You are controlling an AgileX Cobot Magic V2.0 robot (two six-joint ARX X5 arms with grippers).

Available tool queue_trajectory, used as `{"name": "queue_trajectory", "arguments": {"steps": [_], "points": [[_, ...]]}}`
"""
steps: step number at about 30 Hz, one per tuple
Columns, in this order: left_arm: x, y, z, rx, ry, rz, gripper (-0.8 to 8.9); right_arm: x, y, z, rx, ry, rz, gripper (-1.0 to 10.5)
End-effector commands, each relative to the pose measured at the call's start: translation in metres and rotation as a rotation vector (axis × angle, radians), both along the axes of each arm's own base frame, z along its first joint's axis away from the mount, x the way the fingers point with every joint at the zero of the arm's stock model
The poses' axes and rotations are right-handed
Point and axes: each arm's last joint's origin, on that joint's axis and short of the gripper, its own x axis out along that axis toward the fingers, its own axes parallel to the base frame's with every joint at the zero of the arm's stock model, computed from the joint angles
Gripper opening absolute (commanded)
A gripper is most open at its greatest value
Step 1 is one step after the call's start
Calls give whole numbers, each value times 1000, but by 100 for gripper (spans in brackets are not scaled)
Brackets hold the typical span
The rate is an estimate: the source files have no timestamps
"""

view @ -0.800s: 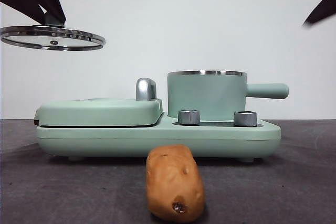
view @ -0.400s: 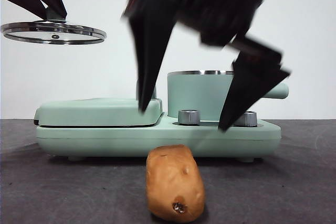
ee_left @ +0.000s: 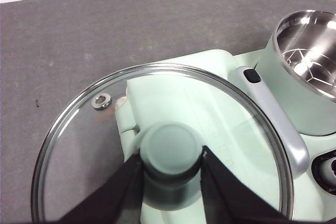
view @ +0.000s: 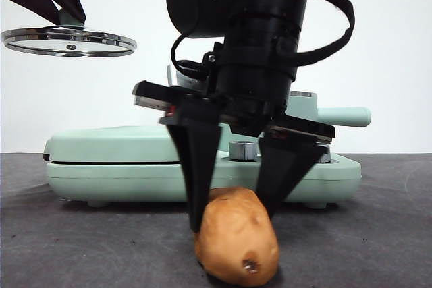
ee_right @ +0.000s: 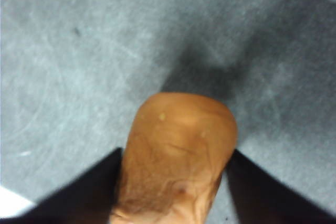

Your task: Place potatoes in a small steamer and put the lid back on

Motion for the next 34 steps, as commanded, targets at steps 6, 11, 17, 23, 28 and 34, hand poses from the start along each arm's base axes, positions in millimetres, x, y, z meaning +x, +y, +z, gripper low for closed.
{"name": "queue_trajectory", "arguments": {"steps": [6, 11, 17, 23, 28, 34], "points": [[0, -1, 10, -24, -56, -16, 5, 4, 10, 33, -81, -85, 92, 7], [0, -1, 10, -23, -54, -16, 5, 20, 9, 84, -116, -211, 111, 7], [0, -1, 10, -22, -55, -16, 5, 59, -12, 138, -61, -339, 63, 7], [0, -1, 10, -23, -55, -16, 5, 113, -39, 159, -82, -391, -3, 7], [0, -1, 10, -22, -54, -16, 5, 152, -42, 160, -83, -422, -19, 7], [0, -1, 10, -21, -55, -17, 5, 184, -51, 152, -30, -389, -56, 7]]}}
